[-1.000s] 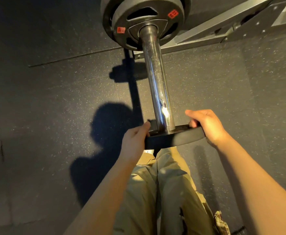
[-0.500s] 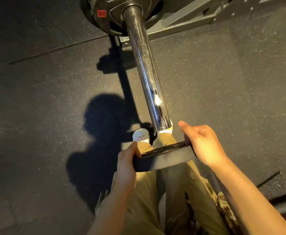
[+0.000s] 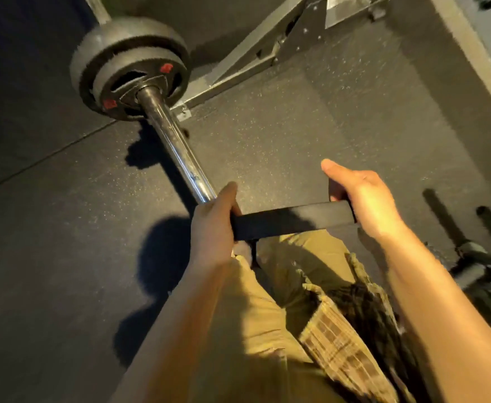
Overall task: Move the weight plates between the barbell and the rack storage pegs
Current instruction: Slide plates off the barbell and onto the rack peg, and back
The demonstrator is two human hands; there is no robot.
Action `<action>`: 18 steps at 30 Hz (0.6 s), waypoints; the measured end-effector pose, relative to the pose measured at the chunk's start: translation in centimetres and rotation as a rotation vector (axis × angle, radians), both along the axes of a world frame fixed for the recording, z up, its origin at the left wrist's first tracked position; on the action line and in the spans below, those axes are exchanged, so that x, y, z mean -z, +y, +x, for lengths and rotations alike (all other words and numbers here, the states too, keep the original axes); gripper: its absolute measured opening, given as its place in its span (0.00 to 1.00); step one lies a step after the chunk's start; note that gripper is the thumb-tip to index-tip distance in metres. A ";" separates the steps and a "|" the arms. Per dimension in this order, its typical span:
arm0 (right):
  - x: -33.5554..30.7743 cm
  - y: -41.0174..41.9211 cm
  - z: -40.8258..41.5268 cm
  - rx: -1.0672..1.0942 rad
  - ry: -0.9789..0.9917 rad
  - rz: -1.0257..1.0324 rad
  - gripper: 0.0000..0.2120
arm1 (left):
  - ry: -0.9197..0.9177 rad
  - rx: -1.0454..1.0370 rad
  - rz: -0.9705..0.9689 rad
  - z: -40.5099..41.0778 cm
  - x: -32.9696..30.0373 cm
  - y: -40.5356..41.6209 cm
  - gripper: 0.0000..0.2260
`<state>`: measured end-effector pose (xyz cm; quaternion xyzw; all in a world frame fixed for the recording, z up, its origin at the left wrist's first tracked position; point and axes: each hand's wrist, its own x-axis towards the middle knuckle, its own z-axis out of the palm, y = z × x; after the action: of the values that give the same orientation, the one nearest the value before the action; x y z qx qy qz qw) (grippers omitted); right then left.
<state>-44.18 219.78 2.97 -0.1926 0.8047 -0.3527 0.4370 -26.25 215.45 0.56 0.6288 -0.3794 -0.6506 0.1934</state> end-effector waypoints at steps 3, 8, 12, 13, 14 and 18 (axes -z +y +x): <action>-3.1 -0.4 -3.3 0.132 -0.114 -0.105 0.23 | 0.045 0.053 -0.083 -3.9 -3.1 -2.9 0.23; -9.0 -2.3 -11.9 0.244 -0.216 -0.288 0.21 | 0.080 0.218 -0.304 -14.1 -9.8 -8.2 0.28; -14.1 -3.8 -22.5 0.268 -0.131 -0.450 0.24 | 0.166 0.343 -0.500 -25.1 -16.1 -11.0 0.35; -15.2 -3.9 -25.1 0.288 -0.115 -0.488 0.24 | 0.201 0.381 -0.559 -27.8 -17.3 -11.6 0.36; -16.8 -4.1 -28.5 0.302 -0.095 -0.541 0.24 | 0.240 0.415 -0.620 -31.3 -18.5 -12.2 0.37; -21.4 -5.9 -36.3 0.276 -0.040 -0.657 0.21 | 0.248 0.361 -0.886 -39.1 -22.1 -13.3 0.31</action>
<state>-80.45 213.85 24.38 -0.2054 0.6580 -0.6521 0.3156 -65.39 202.16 22.61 0.3281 -0.6967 -0.5196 0.3700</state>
